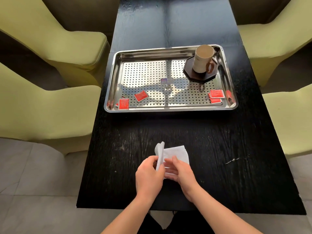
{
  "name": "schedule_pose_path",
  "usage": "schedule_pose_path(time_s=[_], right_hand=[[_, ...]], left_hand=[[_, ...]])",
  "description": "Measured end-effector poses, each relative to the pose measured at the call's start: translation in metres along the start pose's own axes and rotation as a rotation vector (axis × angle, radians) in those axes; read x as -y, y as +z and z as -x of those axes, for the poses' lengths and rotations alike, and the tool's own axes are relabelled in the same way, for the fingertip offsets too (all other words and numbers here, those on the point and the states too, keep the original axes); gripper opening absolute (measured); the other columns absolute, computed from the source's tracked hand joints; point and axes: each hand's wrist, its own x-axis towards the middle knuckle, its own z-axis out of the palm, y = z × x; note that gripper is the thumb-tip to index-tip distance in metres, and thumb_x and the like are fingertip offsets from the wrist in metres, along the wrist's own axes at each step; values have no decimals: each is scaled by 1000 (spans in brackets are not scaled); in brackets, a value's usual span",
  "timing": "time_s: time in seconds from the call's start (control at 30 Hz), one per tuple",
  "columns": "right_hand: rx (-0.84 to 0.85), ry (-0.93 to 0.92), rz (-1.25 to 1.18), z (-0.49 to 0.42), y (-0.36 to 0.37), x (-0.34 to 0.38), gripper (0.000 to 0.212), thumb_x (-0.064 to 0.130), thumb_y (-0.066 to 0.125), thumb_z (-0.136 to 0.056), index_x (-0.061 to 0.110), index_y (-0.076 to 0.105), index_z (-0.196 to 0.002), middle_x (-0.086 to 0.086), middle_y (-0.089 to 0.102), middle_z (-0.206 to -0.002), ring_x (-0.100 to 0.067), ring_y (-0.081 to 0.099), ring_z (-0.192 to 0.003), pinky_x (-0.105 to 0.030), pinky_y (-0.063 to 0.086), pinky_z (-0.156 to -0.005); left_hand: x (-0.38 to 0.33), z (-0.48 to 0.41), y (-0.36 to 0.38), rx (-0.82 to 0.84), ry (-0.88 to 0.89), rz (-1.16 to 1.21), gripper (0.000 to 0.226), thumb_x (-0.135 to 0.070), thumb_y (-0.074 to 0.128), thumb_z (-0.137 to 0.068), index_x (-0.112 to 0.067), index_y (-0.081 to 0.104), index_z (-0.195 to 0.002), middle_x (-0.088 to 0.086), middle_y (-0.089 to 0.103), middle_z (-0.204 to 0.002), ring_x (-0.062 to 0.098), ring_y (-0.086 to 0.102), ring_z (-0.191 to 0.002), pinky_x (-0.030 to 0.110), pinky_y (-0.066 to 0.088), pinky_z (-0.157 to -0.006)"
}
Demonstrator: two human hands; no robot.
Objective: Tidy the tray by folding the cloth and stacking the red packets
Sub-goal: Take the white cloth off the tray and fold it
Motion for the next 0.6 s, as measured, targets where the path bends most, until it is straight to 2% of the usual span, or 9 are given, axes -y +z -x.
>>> schedule_pose_path(time_s=[0.1, 0.17, 0.23, 0.3, 0.33, 0.4, 0.47, 0.6], right_hand=[[64, 9, -4, 5, -3, 12, 50, 58, 44, -98, 20, 77, -105, -6, 77, -102, -20, 74, -97, -32, 59, -76], [1, -11, 53, 7, -5, 21, 47, 64, 59, -87, 21, 77, -86, -2, 77, -88, -18, 74, -84, -29, 57, -68], [-90, -44, 182, 4, -11, 24, 32, 52, 72, -79, 20, 74, -77, -1, 75, -81, -19, 74, -79, -34, 60, -69], [-189, -79, 322, 0, -20, 26, 6, 26, 69, -85, 21, 73, -88, 0, 76, -87, -19, 73, -86, -40, 62, -76], [-235, -93, 435, -2, -24, 28, 12, 19, 65, -87, 22, 71, -97, 2, 74, -93, -17, 71, -90, -40, 61, -78], [-287, -115, 654, -3, -32, 32, 27, 18, 63, -90, 23, 65, -116, 4, 70, -104, -14, 66, -96, -29, 54, -74], [-301, -139, 750, -4, -39, 31, 35, 21, 63, -90, 25, 60, -124, 5, 68, -101, -12, 63, -92, -24, 46, -67], [-325, -190, 801, -4, -46, 21, 36, 20, 64, -89, 24, 61, -125, 10, 63, -89, -8, 61, -83, -19, 43, -62]], left_hand=[[-10, 3, 10, 42, 100, -70, 16, -28, 65, -86, -35, 68, -100, -16, 62, -87, 1, 59, -81, 23, 52, -72], [-13, 6, 17, 102, 170, -76, 8, -30, 65, -83, -32, 67, -91, -16, 61, -82, 2, 58, -79, 22, 50, -69], [-13, 10, 23, 166, 234, -73, 9, -33, 61, -81, -28, 68, -86, -19, 62, -83, 1, 56, -83, 17, 46, -69], [-8, 14, 26, 190, 280, -72, 26, -35, 58, -80, -30, 73, -100, -26, 63, -96, -4, 53, -97, 12, 42, -81], [-3, 14, 27, 189, 300, -90, 32, -34, 57, -80, -29, 73, -107, -25, 63, -104, -4, 51, -105, 13, 42, -88], [8, 13, 29, 207, 323, -175, 34, -34, 57, -84, -25, 71, -114, -17, 60, -117, 2, 48, -116, 24, 43, -98], [17, 13, 31, 271, 340, -306, 34, -37, 55, -89, -26, 67, -119, -13, 51, -131, 7, 45, -124, 29, 40, -103], [23, 17, 31, 300, 403, -456, 35, -44, 46, -88, -28, 61, -115, -8, 40, -140, 15, 52, -112, 28, 43, -94]])
